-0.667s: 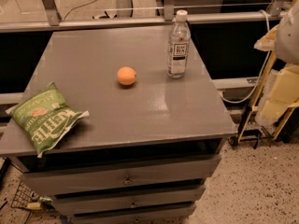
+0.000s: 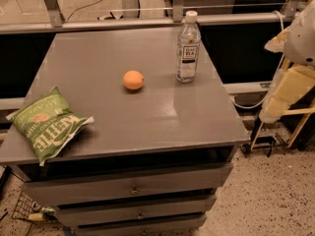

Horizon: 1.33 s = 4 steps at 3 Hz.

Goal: Pick blue plastic bottle

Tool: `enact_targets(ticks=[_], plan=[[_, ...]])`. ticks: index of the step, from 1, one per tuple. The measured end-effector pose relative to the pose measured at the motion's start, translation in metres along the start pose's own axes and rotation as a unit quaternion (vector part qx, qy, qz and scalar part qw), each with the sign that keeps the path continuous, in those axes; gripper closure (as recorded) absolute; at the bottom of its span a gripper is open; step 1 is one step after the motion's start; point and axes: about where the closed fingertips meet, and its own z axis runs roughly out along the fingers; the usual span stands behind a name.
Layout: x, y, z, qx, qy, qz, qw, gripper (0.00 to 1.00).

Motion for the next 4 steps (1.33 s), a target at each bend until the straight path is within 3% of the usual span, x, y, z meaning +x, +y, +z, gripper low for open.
enact_targets(ticks=[1,2,3,4], plan=[[-0.01,-0.062,0.046,0.0,-0.072,0.037,0.9967,0.0],[-0.048,-0.127,0.09,0.017,-0.154,0.051,0.9866,0.0],[-0.068,-0.161,0.106,0.039,-0.196,0.057,0.9781,0.0],[-0.101,-0.175,0.119,0.034,-0.248,0.041,0.9673,0.0]])
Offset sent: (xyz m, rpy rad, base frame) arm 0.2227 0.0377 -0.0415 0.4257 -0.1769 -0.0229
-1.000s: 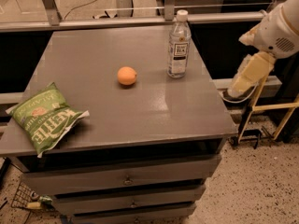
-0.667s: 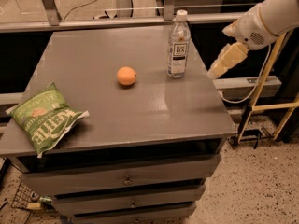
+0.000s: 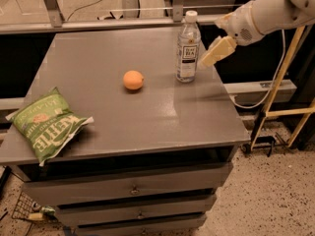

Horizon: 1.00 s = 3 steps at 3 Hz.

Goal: Pick blue plastic bottle

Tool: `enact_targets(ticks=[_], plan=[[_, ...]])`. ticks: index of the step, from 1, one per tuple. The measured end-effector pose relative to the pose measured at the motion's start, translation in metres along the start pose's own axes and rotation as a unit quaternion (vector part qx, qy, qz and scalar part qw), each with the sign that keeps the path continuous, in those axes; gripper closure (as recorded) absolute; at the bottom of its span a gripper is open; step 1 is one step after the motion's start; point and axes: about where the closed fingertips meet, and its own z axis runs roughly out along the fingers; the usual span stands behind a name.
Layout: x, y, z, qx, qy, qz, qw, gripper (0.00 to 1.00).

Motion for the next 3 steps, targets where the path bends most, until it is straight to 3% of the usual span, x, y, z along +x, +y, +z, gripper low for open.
enact_targets(ticks=[1,2,3], plan=[[-0.017,-0.001,0.023,-0.021,-0.035,-0.007,0.9991,0.0],[-0.028,0.002,0.038,-0.039,-0.048,-0.012,0.998,0.0],[-0.034,0.004,0.046,-0.05,-0.052,-0.013,0.9973,0.1]])
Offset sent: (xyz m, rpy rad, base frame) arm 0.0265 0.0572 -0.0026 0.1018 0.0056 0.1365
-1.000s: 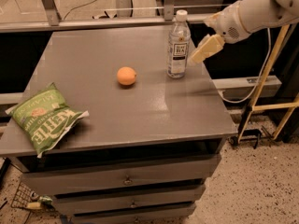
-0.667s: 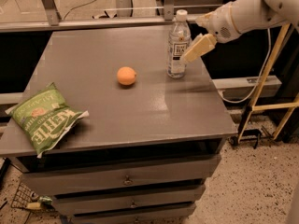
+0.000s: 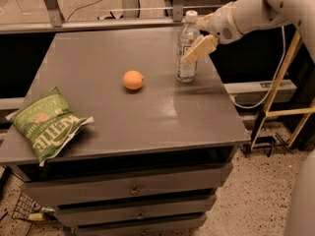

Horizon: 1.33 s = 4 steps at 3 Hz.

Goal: Pick blue plastic bottle

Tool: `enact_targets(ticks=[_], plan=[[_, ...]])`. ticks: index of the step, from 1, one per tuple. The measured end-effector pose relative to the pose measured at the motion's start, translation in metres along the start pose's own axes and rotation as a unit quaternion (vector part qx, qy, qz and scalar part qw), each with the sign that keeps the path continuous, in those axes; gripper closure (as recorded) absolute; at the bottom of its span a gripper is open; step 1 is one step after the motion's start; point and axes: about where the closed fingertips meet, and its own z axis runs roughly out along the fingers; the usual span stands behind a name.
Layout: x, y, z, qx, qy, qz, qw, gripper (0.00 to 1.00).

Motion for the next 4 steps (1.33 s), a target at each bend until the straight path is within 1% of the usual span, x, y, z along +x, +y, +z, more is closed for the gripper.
enact_targets(ticks=[1,2,3,4], plan=[[-0.001,0.001,0.003,-0.005,0.0,0.002,1.0,0.34],[-0.007,0.004,-0.001,0.0,-0.004,-0.001,1.0,0.57],[-0.023,0.007,-0.018,0.021,-0.018,-0.022,0.9994,0.8],[-0.04,0.008,-0.044,0.046,-0.034,-0.05,0.9971,1.0]])
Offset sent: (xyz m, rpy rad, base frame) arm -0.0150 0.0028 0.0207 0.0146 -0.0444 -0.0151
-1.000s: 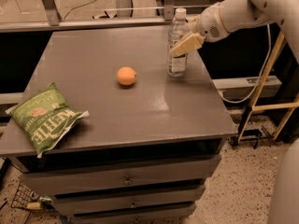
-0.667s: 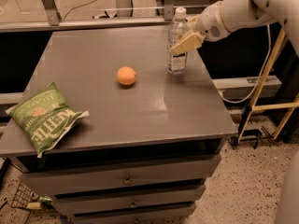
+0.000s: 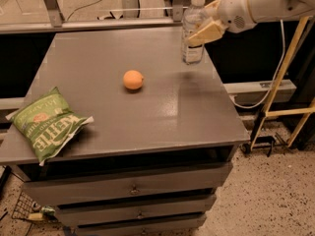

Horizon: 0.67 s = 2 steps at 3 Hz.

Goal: Pick blue plastic bottle

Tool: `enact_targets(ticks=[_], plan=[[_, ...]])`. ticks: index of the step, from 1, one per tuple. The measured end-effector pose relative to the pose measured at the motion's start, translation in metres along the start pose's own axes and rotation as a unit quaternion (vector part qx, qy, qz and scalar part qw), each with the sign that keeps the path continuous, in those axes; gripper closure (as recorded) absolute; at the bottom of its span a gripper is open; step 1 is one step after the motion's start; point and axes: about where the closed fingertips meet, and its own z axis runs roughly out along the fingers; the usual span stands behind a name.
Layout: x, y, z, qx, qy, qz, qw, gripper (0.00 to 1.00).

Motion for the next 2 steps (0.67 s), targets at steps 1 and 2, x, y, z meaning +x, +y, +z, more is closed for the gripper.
enact_targets(ticks=[1,2], plan=[[-0.012,-0.002,-0.016,0.014,-0.008,-0.024,0.9996,1.0],[-0.023,-0.003,-0.027,0.027,-0.012,-0.048,0.9984,1.0]])
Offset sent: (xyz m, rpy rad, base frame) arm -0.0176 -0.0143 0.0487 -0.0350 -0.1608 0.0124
